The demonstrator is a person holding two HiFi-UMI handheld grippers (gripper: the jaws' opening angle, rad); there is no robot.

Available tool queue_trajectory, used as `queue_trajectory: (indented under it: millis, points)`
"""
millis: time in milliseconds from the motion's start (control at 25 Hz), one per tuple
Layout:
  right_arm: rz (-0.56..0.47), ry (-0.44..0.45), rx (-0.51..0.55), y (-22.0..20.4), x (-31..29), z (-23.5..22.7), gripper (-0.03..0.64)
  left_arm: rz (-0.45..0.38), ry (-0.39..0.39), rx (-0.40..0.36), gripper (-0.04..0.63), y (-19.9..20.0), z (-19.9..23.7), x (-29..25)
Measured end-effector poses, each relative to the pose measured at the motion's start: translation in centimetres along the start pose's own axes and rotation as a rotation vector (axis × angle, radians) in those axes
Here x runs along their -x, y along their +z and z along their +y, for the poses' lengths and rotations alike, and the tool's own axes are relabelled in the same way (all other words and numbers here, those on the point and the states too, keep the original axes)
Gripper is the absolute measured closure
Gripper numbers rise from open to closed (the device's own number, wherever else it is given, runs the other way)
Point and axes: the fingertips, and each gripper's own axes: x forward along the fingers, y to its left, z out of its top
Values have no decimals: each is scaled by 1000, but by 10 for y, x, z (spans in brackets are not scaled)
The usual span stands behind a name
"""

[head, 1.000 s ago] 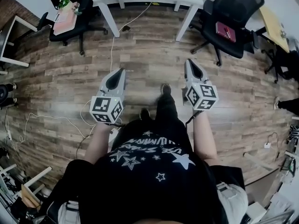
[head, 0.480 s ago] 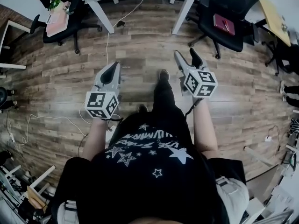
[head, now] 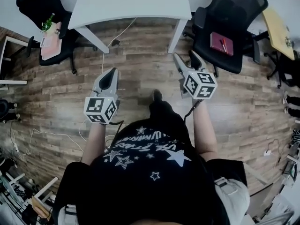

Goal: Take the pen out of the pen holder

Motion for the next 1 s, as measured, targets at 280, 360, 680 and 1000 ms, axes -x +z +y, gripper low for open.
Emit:
queue_trajectory:
  millis: [280, 360, 680, 1000]
  points:
    - [-19, 35, 3, 60, -58, -81, 322, -31, 47, -11, 584, 46, -10, -96]
    - [-21, 47, -1, 69, -71, -95, 322, -30, 51, -15, 584, 52, -14, -115]
    - [-40, 75, 15, 101, -120, -122, 322, -34, 82, -43, 584, 80, 1, -170]
    - [-43, 38, 30, 127, -189, -150, 322, -46, 49, -55, 584, 100, 41, -250]
